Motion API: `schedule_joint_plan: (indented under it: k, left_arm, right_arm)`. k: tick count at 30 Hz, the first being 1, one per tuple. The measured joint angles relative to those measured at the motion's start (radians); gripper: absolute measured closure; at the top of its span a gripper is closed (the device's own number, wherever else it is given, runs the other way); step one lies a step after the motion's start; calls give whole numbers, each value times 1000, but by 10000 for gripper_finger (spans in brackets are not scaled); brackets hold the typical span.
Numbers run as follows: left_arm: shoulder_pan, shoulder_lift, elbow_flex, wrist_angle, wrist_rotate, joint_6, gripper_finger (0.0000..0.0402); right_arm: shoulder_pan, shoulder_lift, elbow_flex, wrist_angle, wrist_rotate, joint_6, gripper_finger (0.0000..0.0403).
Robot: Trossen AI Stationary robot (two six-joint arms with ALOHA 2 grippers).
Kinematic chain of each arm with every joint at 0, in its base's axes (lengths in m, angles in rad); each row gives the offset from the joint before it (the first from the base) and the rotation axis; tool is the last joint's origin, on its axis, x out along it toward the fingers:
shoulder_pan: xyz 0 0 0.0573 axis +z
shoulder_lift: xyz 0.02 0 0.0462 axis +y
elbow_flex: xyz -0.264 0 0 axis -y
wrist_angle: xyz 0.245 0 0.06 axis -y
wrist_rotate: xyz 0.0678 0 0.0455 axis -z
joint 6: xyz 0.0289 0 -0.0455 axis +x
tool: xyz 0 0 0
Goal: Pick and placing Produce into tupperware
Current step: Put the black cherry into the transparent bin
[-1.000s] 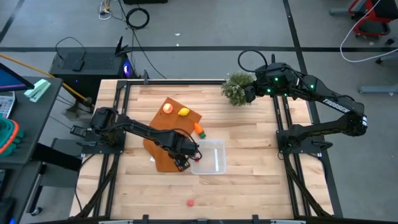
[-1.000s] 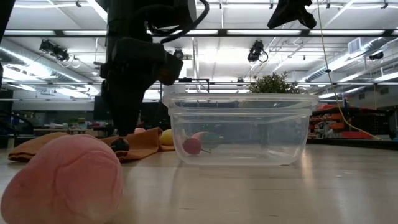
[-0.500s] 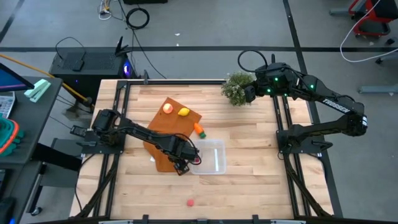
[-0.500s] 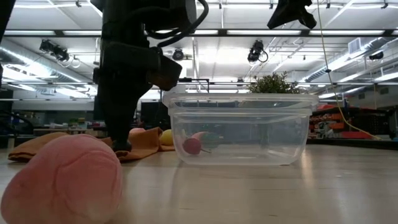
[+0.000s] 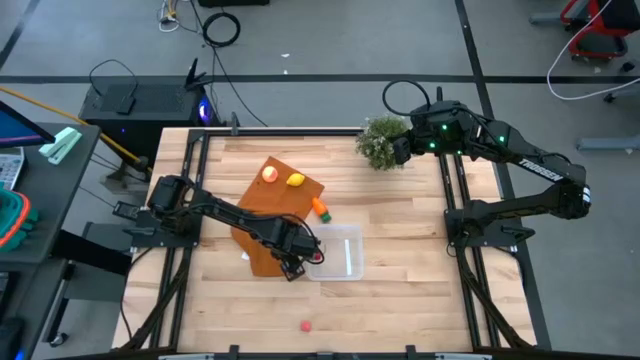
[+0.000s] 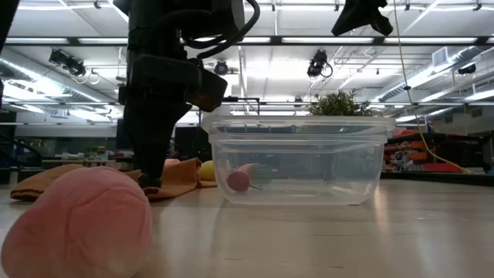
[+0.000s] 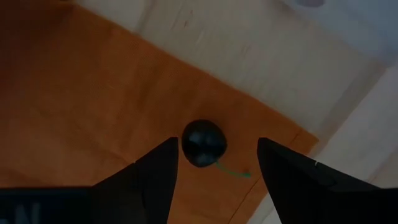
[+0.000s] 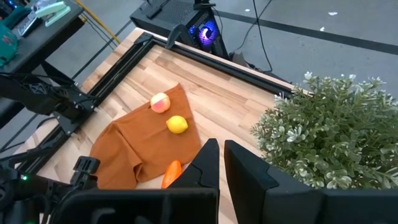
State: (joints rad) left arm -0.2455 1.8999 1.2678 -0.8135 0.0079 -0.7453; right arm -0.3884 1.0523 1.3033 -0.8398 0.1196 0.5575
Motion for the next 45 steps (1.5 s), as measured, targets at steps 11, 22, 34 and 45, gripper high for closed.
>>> schedule_joint_plan:
  k: [11,22,34,45]
  left_arm:
    - [-5,30,0,11,8,23,179]
    - [-5,29,0,9,4,26,219]
    - [-5,29,0,8,-11,55,270]
    - [-5,29,1,-10,-11,62,262]
  right_arm:
    - [0,0,0,3,-2,14,401]
    - [0,0,0,3,-2,10,401]
    - [0,0,0,3,-1,7,401]
    - [0,0,0,3,-1,7,401]
